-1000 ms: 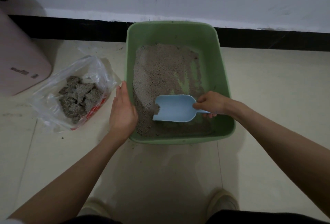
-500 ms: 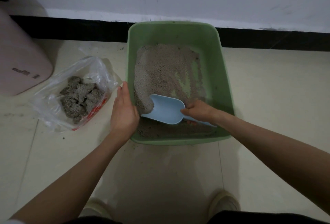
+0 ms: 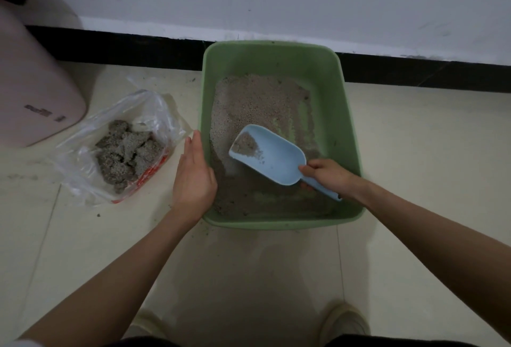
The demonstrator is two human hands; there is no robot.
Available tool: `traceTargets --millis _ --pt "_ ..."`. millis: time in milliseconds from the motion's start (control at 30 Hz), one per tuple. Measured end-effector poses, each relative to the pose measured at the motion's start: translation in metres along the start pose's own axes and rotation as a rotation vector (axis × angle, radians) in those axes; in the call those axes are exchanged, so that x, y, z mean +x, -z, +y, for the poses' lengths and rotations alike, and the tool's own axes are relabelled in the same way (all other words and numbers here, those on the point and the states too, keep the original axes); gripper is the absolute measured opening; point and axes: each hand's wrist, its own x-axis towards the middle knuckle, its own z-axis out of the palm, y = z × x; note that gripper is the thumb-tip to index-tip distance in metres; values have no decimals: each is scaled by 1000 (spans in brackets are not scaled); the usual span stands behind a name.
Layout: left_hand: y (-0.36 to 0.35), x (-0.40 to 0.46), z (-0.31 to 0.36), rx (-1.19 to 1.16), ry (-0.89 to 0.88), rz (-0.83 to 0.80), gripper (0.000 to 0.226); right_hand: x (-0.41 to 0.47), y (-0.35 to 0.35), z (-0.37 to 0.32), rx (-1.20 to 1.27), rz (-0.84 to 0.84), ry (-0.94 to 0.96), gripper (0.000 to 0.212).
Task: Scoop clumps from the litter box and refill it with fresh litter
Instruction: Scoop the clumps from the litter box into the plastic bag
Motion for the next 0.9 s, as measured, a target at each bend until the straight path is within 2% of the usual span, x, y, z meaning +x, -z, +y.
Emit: traceTargets --millis 67,133,367,567,633,733,833,900 --pt "1 0 1 5 11 -7 70 -2 9 -7 48 34 18 23" --pt "2 -1 3 19 14 -12 70 -3 18 -18 61 40 44 31" --pt "6 -1 6 57 11 -33 72 -4 41 -87 -47 82 208 29" --pt "7 1 5 81 52 -91 78 0 16 -162 -217 -26 362 26" --pt "7 2 5 84 61 -112 78 4 -3 -185 -316 -62 405 29" --pt "6 3 3 129 44 -129 77 6 -38 -216 -597 -74 475 38" --pt "4 3 -1 165 30 -140 76 3 -73 -238 -873 3 553 41" --pt "4 3 -2 164 28 -133 74 -3 -91 -248 -1046 104 638 36"
